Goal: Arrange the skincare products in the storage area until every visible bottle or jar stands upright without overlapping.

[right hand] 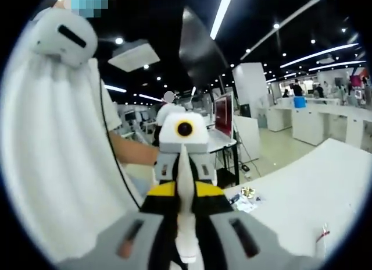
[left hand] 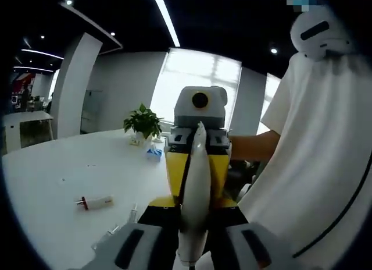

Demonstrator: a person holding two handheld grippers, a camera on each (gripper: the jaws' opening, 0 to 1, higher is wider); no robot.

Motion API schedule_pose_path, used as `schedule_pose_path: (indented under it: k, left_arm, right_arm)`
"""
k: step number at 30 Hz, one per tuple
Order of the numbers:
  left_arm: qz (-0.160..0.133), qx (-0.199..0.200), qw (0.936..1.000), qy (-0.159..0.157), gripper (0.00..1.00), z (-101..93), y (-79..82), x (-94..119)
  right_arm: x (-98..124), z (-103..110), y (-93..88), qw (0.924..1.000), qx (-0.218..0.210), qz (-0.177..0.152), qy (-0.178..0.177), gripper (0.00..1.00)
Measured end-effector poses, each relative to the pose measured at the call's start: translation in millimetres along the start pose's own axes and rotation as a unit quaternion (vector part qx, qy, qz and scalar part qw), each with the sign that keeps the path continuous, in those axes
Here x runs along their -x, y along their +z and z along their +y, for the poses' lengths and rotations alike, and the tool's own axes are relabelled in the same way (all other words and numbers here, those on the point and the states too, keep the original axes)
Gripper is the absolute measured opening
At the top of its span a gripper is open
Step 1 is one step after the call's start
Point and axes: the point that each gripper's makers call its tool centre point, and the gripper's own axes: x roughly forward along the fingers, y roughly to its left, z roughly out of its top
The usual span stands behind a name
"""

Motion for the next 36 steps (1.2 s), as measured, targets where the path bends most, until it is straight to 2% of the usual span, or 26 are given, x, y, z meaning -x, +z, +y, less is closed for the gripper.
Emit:
schedule_pose_path:
  k: [10,15,19,22,27,30,33,36]
  left_arm:
    - [0.0,0.004,1.0,-0.006,0.18,-0.6,4.3,-8]
    - [0.035,-0.008,0.9993,0.009,0.18,8.6,-4.1,-5]
    - [0.05,-0.012,0.9984,0.023,0.2,16.6,-6.6,0]
    - [0.062,-0.012,0.9976,0.029,0.22,20.3,-6.9,4]
    - [0.096,-0.027,0.994,0.044,0.23,28.3,-9.2,13]
    - [0.098,-0.029,0.9936,0.048,0.25,29.8,-1.8,18]
    - [0.081,-0.043,0.9947,0.048,0.25,26.8,18.1,19]
    - [0.082,-0.052,0.9943,0.044,0.25,23.9,25.5,18]
  right_arm:
    - [9,0,0.9,0.9999,0.013,-0.008,-0.001,0.05]
    - [12,-8,-3.1,0.9996,0.022,-0.002,-0.015,0.05]
    - [19,-15,-4.3,0.9994,0.022,-0.003,-0.026,0.06]
    - [22,-20,-9.7,0.9991,0.025,0.006,-0.034,0.06]
    - [25,-26,-22.4,0.9985,0.023,0.023,-0.043,0.06]
    - [25,-28,-31.6,0.9979,0.025,0.037,-0.047,0.06]
    - [23,-30,-43.4,0.997,0.026,0.051,-0.052,0.06]
    - [20,-28,-50.1,0.9967,0.025,0.06,-0.049,0.06]
